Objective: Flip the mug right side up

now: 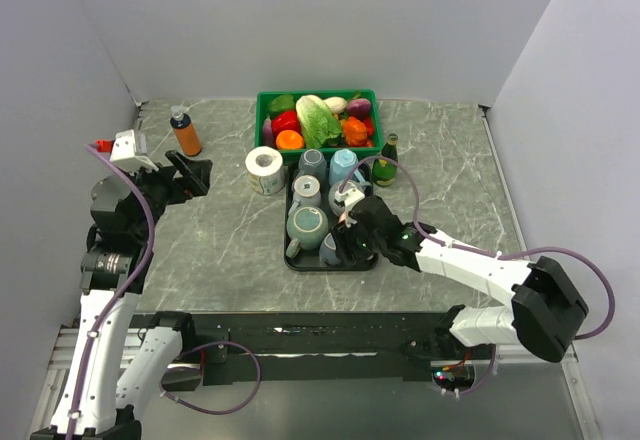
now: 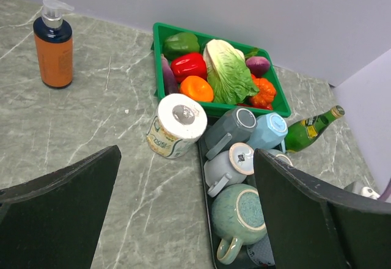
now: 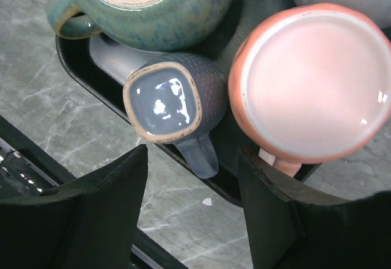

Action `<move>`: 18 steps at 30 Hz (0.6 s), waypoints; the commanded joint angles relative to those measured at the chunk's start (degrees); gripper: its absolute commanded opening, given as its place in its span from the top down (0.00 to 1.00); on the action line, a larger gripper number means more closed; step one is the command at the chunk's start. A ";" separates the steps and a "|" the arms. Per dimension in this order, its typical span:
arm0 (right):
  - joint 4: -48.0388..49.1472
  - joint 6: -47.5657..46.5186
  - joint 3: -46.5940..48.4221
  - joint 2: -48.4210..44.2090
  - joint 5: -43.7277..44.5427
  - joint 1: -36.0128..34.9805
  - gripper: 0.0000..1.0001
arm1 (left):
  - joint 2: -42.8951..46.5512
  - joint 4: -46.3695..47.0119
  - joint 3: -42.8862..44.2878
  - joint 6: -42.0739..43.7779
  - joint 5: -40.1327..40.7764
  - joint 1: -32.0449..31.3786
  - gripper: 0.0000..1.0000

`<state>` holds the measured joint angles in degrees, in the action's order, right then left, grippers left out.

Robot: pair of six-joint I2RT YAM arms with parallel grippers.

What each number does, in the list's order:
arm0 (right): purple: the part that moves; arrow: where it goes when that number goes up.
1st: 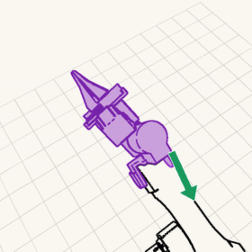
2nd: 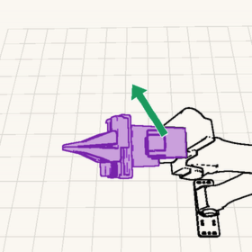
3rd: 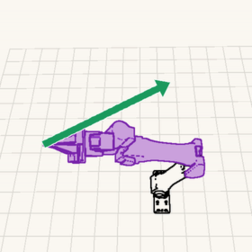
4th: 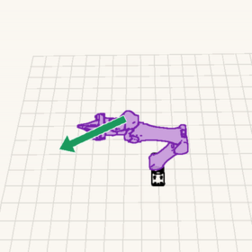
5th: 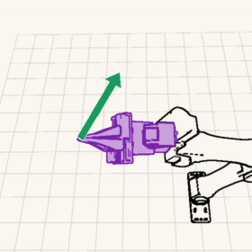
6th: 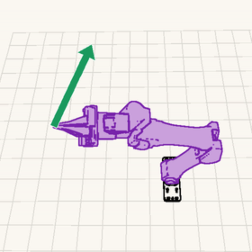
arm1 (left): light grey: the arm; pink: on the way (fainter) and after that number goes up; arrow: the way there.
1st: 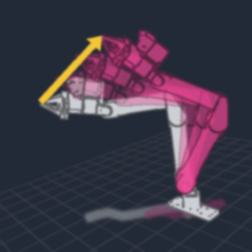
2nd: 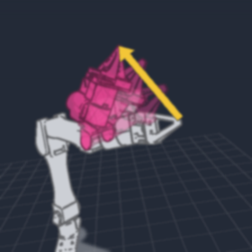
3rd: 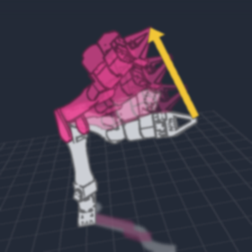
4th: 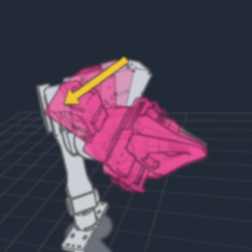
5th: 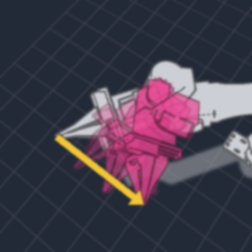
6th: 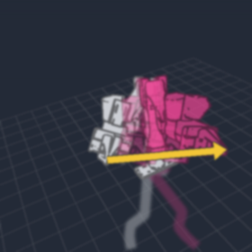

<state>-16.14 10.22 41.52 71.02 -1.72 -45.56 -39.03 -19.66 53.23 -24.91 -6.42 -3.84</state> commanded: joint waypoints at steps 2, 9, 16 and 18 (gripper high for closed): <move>3.31 -1.51 1.46 2.36 0.23 -0.49 0.36 | -0.26 1.47 -0.23 0.65 -1.41 -0.03 0.04; 3.49 -3.80 2.34 5.18 -1.62 -0.58 0.43 | 0.26 1.55 -1.02 0.47 -1.93 -0.03 0.04; 0.68 -4.94 4.45 7.02 -0.57 -0.67 0.63 | 1.67 1.64 -1.38 -0.14 -0.35 -0.03 0.04; 0.59 -4.86 4.45 7.11 -0.31 -0.67 0.71 | 2.98 2.43 -2.08 -0.32 -0.09 -0.03 0.04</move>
<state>-16.73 6.22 43.18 77.49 -4.27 -46.06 -38.61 -19.57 52.03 -24.82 -7.05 -3.84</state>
